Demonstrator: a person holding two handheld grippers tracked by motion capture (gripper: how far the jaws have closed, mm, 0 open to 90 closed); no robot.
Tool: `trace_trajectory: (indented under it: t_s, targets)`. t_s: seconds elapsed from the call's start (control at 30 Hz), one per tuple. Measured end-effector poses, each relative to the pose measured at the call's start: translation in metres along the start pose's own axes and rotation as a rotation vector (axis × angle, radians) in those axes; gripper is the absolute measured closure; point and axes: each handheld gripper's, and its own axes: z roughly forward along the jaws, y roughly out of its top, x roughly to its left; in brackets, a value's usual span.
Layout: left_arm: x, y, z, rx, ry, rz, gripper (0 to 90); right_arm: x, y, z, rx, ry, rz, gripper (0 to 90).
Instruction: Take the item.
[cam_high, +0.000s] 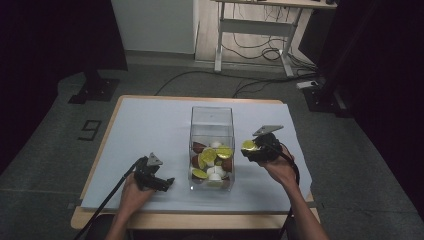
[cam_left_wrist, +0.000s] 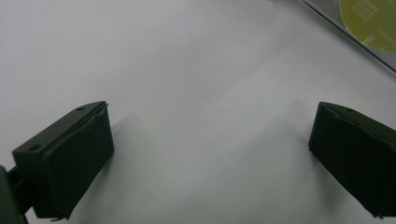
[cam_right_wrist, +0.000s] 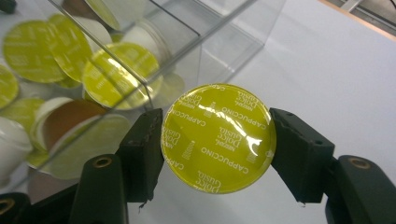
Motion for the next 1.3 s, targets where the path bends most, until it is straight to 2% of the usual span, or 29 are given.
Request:
trace_trajectory:
  t_s: [0.43, 0.83, 1.3]
  targets:
    - [0.0, 0.0, 0.0, 0.001, -0.001, 0.001, 0.0, -0.01, -0.026, 0.009, 0.007, -0.039, 0.027, 38.1]
    - [0.0, 0.0, 0.0, 0.0, 0.0, -0.001, 0.0, -0.014, -0.053, 0.019, 0.033, -0.036, 0.064, 38.1]
    - [0.0, 0.0, 0.0, 0.0, 0.0, -0.001, 0.0, -0.014, -0.07, 0.033, 0.079, -0.043, 0.055, 37.8]
